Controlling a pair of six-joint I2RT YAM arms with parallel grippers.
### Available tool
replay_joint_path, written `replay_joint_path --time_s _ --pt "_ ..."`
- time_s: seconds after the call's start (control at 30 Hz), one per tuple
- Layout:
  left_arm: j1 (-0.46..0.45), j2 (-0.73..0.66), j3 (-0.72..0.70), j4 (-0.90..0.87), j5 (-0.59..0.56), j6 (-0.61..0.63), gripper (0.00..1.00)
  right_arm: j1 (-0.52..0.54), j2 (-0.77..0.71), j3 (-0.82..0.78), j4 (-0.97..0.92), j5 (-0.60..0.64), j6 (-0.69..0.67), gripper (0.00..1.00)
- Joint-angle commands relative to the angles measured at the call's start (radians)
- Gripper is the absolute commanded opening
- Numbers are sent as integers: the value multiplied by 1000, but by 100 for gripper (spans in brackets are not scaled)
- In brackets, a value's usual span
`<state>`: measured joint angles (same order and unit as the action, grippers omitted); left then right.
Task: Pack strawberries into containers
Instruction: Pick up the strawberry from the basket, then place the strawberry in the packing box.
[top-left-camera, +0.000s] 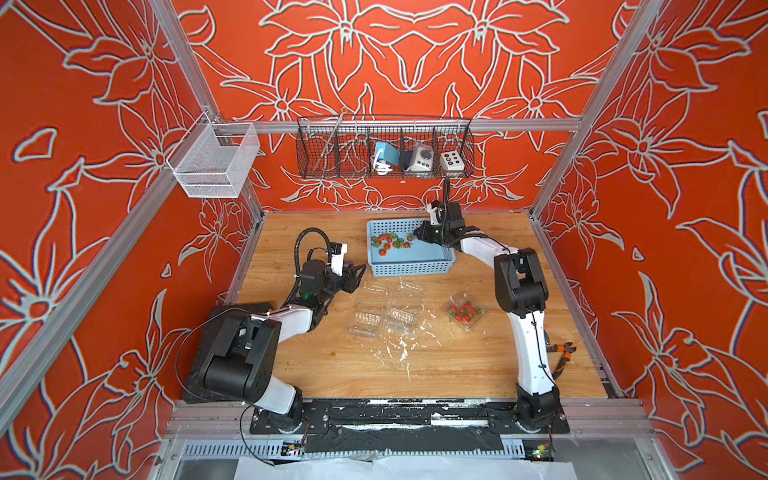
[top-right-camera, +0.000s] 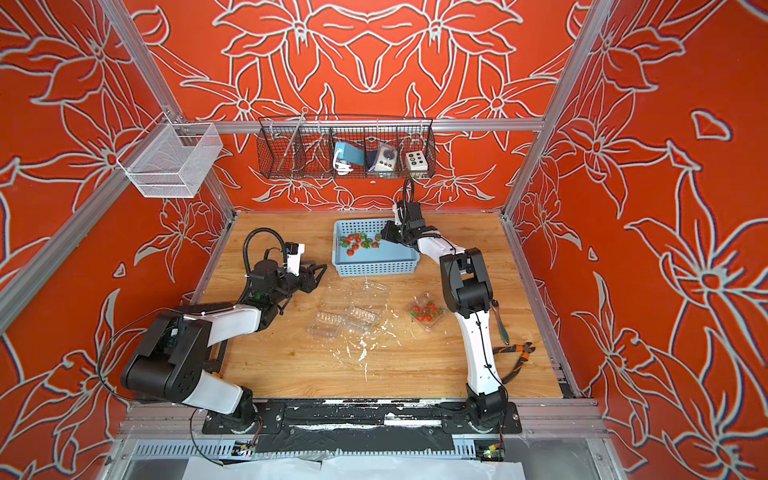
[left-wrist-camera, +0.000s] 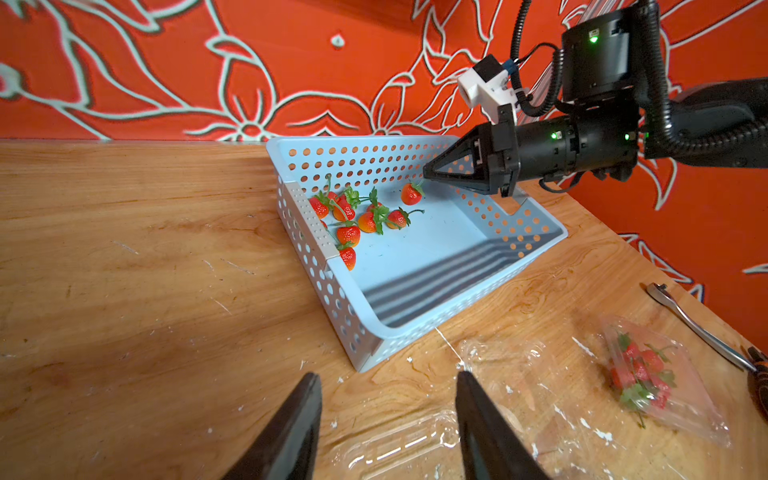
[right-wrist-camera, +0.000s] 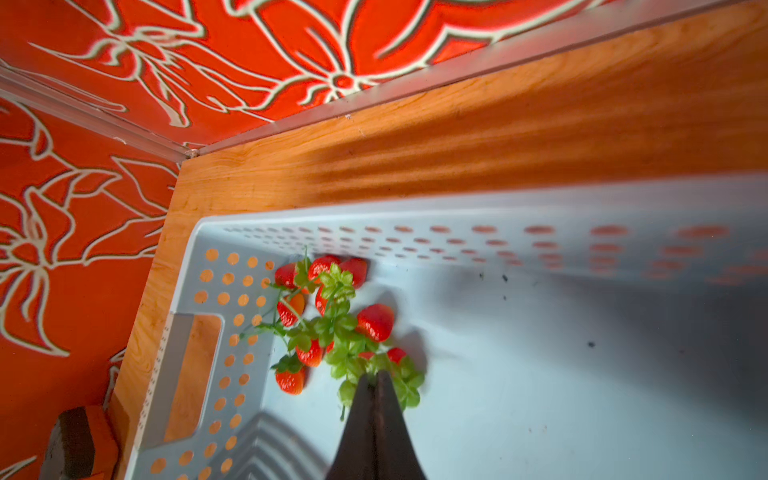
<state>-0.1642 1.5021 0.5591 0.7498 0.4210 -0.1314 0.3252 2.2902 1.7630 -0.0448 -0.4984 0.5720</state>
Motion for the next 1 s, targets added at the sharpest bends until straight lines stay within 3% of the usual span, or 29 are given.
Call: replay_joint_path --time_s 0.0,0.27,0.47,0.7,0.97 --pt "-4 -14 7 29 11 4 52 3 -124 -83 29 -41 -55 0" --pt "-5 -17 5 36 26 -1 52 57 -438 -407 38 -54 -151 0" --pt "-4 -19 2 40 29 -3 52 151 -618 -563 -42 -45 -235 0" --pt "-5 -16 2 42 37 -5 52 236 -721 -704 -116 -20 -276 0" --pt "-5 -17 -1 43 39 -7 52 322 -718 -782 -206 25 -329 0"
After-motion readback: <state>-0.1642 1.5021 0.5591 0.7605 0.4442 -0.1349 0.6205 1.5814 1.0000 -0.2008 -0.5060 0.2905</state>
